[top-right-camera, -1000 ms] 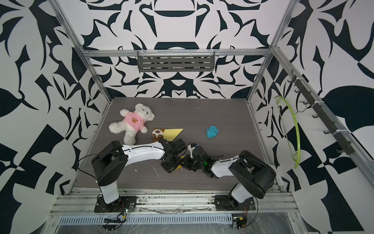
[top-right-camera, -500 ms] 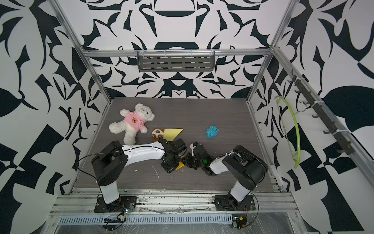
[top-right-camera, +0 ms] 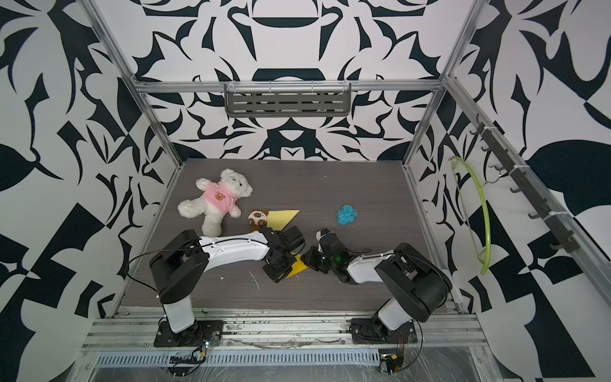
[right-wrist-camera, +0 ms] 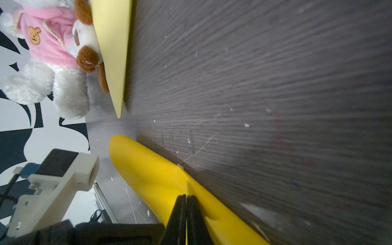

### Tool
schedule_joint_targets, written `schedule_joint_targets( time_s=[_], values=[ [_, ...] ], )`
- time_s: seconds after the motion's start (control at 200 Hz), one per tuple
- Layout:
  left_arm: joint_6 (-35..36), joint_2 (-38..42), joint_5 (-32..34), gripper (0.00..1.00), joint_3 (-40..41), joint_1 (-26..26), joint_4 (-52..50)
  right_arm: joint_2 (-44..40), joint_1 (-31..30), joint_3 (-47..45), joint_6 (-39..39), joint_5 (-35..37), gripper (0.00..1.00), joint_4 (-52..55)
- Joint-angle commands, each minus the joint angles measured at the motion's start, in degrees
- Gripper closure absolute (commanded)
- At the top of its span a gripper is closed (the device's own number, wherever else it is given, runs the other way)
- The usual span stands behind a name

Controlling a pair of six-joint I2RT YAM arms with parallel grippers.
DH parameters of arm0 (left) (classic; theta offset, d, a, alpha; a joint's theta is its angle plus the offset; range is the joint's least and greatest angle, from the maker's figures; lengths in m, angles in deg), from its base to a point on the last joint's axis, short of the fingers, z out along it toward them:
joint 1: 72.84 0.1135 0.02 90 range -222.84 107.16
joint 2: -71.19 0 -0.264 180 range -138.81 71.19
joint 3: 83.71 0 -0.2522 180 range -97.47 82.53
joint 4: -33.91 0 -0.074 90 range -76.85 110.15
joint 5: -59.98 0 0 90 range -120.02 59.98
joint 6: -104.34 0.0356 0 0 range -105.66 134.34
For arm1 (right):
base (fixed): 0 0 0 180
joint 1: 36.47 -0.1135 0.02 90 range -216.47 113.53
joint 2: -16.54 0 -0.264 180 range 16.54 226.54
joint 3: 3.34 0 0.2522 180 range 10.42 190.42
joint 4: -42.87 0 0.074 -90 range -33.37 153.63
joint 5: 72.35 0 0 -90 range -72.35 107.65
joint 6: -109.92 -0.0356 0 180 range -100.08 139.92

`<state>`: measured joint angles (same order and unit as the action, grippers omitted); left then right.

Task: Fold the square paper diagonally
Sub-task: Fold the paper at the center of the board.

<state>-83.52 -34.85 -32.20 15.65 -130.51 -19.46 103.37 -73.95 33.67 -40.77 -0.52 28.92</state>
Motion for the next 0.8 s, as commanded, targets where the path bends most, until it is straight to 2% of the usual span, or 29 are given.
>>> schedule_joint_targets(
  time_s=[0.0, 0.195, 0.4, 0.625, 0.72, 0.8],
  values=[
    [0.5, -2.9, 0.5, 1.00, 1.7, -0.3, -1.0, -0.8, 0.3, 1.5, 3.4, 2.1, 0.90, 4.9],
    [0.8, -2.7, 0.7, 1.00, 1.3, -0.3, -0.8, 2.0, 0.3, 1.2, 3.4, 1.9, 0.92, 3.5],
    [2.0, -1.8, 1.6, 1.00, 0.4, -0.3, -1.8, 0.9, 0.3, 0.4, 4.4, 3.3, 0.92, 5.9],
    [8.0, 2.8, 3.1, 1.00, -3.4, 0.2, -1.2, 0.4, 0.3, 0.1, 5.8, 3.9, 0.92, 7.9],
    [10.9, 5.9, 4.0, 0.85, -4.9, 1.4, -1.6, 0.6, 0.3, 0.1, 6.2, 3.8, 0.93, 8.1],
    [13.2, 9.8, 7.8, 0.76, -5.3, 2.5, -2.3, 0.5, 0.3, 0.0, 6.3, 3.9, 0.93, 8.0]
  ],
)
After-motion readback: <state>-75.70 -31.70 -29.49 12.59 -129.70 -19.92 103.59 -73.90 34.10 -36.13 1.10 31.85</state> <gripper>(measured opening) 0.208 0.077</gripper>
